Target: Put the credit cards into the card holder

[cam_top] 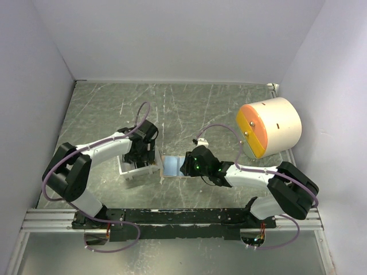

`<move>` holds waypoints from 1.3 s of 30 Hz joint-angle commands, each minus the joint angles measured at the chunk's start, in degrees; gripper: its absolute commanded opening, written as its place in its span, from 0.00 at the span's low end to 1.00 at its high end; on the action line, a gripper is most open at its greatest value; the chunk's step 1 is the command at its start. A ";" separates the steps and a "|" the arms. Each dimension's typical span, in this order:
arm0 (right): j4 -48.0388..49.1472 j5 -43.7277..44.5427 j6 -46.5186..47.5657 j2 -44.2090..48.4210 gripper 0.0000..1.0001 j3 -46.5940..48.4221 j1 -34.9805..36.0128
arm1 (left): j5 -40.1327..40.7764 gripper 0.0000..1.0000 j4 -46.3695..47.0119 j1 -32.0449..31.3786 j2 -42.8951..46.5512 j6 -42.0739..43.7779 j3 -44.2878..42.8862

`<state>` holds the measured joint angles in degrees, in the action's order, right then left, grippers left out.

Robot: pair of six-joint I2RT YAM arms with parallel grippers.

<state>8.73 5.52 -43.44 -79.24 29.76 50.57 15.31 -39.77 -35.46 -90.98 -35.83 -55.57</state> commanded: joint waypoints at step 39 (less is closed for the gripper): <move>-1.32 0.30 2.17 1.58 0.34 0.52 -0.20 | 14.92 0.81 -12.29 3.35 4.26 -4.25 -0.37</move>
<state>8.32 5.32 -42.35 -79.18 29.71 50.57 29.30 -50.68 -33.61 -88.47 -40.93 -56.90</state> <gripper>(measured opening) 0.344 0.809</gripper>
